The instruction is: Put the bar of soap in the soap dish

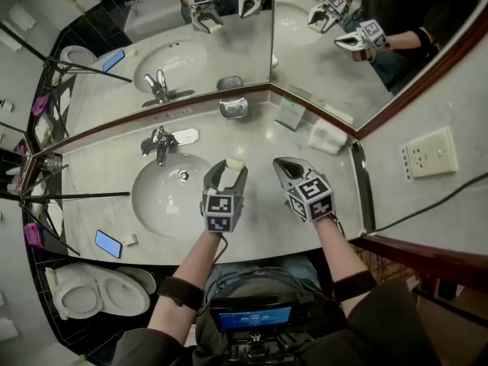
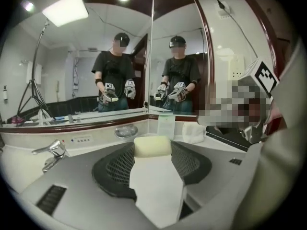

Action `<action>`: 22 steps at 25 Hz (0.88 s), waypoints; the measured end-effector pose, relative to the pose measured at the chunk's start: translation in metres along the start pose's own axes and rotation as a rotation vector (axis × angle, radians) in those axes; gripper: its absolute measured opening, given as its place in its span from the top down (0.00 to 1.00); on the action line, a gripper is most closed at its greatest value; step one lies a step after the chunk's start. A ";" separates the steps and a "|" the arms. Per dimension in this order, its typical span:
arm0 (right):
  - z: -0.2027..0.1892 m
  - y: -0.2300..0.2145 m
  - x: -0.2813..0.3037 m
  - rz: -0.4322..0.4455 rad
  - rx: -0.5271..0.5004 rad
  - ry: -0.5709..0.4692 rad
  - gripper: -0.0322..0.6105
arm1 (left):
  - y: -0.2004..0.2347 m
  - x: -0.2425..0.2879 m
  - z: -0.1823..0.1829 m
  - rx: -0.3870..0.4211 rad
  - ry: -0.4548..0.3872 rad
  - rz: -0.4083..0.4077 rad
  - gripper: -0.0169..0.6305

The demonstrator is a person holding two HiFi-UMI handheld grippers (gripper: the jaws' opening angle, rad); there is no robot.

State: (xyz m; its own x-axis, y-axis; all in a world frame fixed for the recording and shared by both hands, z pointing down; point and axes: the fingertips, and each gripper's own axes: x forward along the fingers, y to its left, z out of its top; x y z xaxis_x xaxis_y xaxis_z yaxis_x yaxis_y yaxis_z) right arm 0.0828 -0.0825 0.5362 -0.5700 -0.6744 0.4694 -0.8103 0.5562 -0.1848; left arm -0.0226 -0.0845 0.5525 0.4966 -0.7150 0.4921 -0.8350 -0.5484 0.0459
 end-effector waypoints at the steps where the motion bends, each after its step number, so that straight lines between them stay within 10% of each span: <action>1: 0.004 0.004 0.002 0.011 -0.005 -0.005 0.92 | 0.001 -0.010 0.004 -0.002 -0.013 0.012 0.60; 11: 0.029 0.039 0.019 0.102 -0.020 -0.027 0.92 | 0.032 -0.054 0.014 -0.043 -0.043 0.114 0.60; 22: 0.040 0.034 0.054 0.087 -0.073 0.037 0.92 | 0.059 0.011 0.029 -0.013 0.015 0.078 0.60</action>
State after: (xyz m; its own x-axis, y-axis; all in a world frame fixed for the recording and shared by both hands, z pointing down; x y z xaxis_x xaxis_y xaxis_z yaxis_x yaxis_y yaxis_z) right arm 0.0195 -0.1194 0.5204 -0.6315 -0.6041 0.4860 -0.7448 0.6468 -0.1638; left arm -0.0593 -0.1375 0.5356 0.4262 -0.7489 0.5074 -0.8741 -0.4854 0.0179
